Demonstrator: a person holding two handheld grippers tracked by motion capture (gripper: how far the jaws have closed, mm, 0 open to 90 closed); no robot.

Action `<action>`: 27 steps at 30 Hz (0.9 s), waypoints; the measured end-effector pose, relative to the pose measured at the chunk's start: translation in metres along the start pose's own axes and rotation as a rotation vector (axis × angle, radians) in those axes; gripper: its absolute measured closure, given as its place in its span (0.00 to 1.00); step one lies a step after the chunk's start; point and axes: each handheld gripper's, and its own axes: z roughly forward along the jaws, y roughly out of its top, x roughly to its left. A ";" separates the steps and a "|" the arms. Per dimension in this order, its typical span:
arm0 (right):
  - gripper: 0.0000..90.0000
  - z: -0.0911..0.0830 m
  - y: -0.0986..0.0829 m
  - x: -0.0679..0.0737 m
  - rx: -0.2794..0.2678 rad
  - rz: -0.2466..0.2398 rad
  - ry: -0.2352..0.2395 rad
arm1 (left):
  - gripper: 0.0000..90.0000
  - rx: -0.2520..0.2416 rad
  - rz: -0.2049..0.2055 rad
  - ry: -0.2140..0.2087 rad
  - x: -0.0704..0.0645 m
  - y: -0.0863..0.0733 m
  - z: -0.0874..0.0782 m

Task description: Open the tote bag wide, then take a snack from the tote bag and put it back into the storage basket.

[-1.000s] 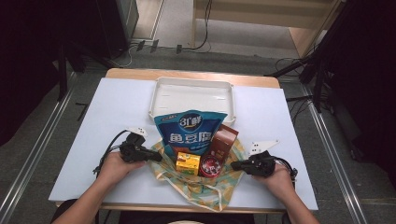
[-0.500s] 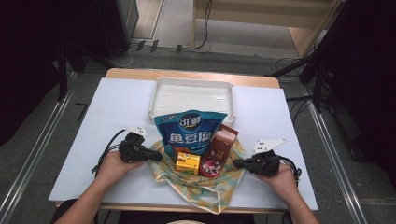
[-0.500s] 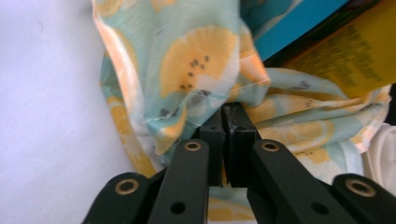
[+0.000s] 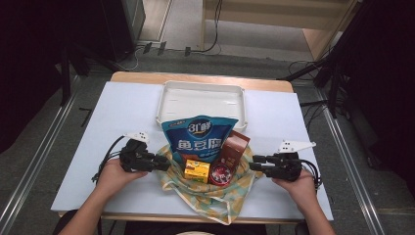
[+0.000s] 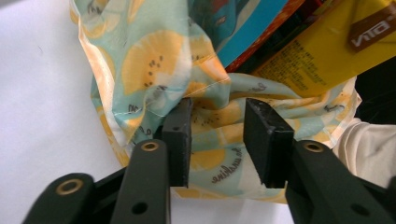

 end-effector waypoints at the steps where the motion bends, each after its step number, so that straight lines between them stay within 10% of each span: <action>1: 0.67 0.000 0.000 -0.001 0.007 0.006 -0.012 | 0.67 -0.001 0.004 0.004 0.000 0.000 -0.001; 27: 0.56 0.000 0.000 -0.009 0.038 0.033 -0.095 | 0.52 -0.029 0.041 0.057 -0.017 0.012 -0.028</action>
